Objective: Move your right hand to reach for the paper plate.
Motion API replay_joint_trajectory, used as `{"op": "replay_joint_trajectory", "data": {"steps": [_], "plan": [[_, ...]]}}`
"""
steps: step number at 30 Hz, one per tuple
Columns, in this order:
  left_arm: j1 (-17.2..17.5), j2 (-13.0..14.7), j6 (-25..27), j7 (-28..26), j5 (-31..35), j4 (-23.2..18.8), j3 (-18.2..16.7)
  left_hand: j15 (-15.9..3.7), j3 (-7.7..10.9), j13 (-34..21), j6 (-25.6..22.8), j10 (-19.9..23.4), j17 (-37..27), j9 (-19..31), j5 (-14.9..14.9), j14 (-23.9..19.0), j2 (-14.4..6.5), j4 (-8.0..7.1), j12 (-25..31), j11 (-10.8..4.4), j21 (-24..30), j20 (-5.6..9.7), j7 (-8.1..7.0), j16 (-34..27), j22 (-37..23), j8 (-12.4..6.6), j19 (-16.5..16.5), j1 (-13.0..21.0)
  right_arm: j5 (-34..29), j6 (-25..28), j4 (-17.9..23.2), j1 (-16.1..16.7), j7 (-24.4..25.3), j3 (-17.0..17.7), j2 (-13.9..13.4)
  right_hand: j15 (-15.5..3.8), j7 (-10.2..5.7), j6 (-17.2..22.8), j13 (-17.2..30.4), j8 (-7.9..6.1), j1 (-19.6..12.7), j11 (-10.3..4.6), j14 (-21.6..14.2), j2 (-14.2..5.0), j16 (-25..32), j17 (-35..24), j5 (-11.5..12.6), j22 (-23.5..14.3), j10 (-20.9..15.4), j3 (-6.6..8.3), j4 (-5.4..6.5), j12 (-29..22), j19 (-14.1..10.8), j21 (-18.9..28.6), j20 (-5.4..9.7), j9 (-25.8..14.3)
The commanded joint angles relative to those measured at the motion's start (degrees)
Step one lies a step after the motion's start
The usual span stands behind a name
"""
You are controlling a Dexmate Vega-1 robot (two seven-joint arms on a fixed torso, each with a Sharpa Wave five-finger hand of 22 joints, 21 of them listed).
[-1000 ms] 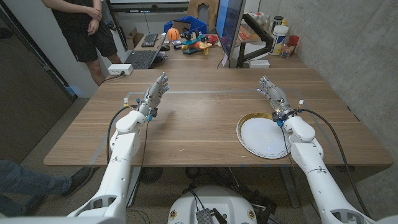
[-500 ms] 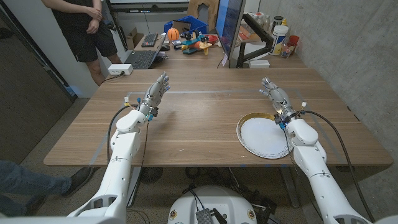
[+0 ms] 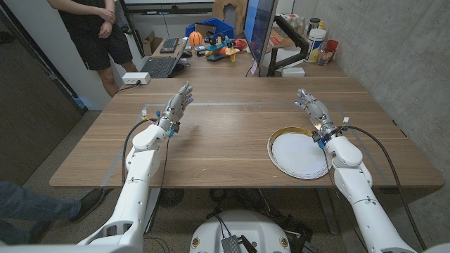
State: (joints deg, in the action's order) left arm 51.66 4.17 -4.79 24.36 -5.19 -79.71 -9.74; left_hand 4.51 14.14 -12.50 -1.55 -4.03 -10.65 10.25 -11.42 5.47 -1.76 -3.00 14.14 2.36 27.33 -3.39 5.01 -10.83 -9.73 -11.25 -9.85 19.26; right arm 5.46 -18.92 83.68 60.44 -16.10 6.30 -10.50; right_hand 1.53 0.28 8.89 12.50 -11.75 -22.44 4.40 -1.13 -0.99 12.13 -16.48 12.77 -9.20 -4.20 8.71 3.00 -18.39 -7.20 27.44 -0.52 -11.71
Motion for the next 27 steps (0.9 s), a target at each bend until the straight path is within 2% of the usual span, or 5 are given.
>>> {"op": "replay_joint_trajectory", "data": {"steps": [1, 27], "plan": [[0.2, 0.0, 0.3, 0.3, 0.2, -0.4, 0.3, 0.0, 0.04, 0.0, -0.3, 0.1, -0.2, 0.1, 0.2, 0.1, -0.6, 0.4, -0.2, 0.19, -0.2, -0.3, 0.23, -0.4, -0.2, 0.08, -3.2, 0.1, -0.6, -1.3, 1.1, 1.6, 0.1, 0.6, -0.4, -0.35, -0.34, 0.2, 0.0, -0.31, 0.0, 0.0, -0.3, 0.34, 0.1, 0.1, 0.3, -0.3, -0.7, -0.06, -0.19, 0.3, -0.5, -0.4, -0.22, 0.0], [-0.6, 1.4, 1.2, 1.9, 0.8, 0.4, 0.5, 0.1, 0.0, 0.3, -0.7, -0.1, -0.1, 0.1, 0.2, 0.4, -0.7, 0.58, -0.6, 0.27, -1.1, -0.27, 0.38, -0.3, -0.2, 0.06, -3.5, -0.1, -4.4, -3.4, 2.9, 3.9, 1.2, 0.3, -1.2, -0.33, -0.77, 0.3, -0.3, -0.28, 0.3, -0.08, -0.3, 0.31, 0.1, 0.5, 0.5, -0.3, -1.0, -0.26, -0.21, 0.8, -0.9, -1.2, -0.23, 0.1]]}}
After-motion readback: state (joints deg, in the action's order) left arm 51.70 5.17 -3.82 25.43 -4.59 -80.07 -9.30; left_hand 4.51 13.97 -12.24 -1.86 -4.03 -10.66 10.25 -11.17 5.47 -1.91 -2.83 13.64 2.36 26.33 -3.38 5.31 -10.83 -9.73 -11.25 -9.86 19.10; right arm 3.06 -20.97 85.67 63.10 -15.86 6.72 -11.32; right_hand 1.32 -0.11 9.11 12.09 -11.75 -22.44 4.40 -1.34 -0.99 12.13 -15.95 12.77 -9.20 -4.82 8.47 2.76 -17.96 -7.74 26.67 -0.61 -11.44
